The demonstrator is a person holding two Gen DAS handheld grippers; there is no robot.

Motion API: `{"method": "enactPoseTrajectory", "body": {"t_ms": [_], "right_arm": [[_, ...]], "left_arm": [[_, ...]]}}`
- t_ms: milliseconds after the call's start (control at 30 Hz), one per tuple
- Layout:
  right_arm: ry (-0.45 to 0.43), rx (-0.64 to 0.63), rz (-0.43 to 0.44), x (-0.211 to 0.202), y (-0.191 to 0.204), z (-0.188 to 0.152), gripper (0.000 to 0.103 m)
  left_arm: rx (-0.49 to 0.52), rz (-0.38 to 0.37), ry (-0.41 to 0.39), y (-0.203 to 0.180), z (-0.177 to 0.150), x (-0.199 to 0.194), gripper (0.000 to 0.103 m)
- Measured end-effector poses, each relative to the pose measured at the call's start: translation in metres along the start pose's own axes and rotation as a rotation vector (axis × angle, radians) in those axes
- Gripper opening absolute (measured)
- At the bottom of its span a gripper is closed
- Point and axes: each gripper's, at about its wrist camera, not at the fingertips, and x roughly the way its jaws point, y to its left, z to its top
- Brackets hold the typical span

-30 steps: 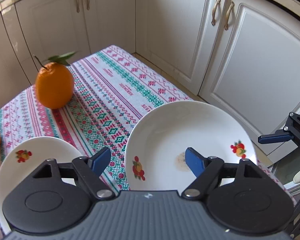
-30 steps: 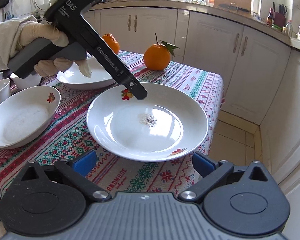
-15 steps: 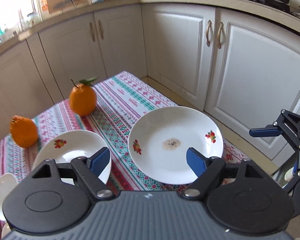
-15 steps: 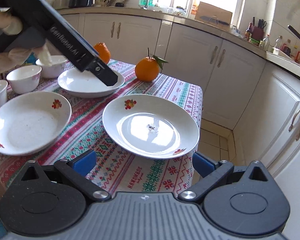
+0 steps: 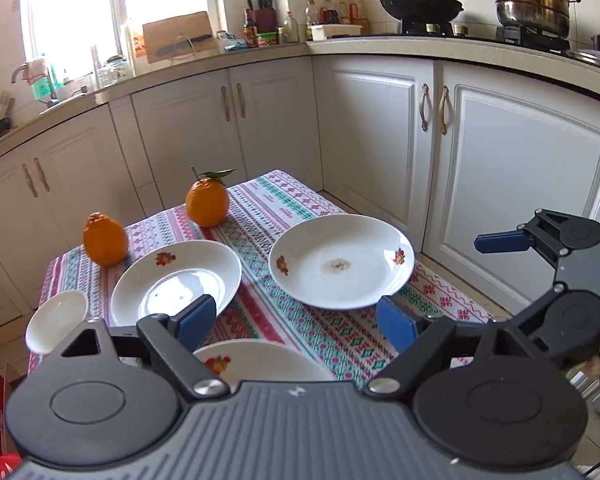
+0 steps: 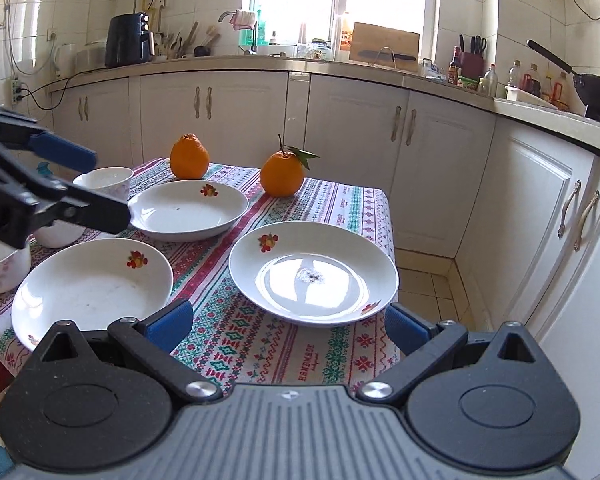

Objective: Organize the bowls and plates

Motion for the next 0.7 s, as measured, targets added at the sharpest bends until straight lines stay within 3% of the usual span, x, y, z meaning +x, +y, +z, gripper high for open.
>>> {"method": "enactPoseTrajectory", "body": {"t_ms": [233, 467, 700], "right_arm": [[0.042, 0.031, 0.054, 0.006, 0.011, -0.014, 0.103], [0.061, 0.099, 0.128, 0.016, 0.014, -0.029, 0.103], [0.074, 0.166, 0.194, 0.021, 0.014, -0.03, 0.103]], "left_arm": [[0.025, 0.08, 0.003, 0.002, -0.05, -0.022, 0.092], [-0.059, 0.07, 0.086, 0.019, -0.096, -0.03, 0.092], [-0.079, 0.057, 0.15, 0.029, -0.126, -0.03, 0.092]]}}
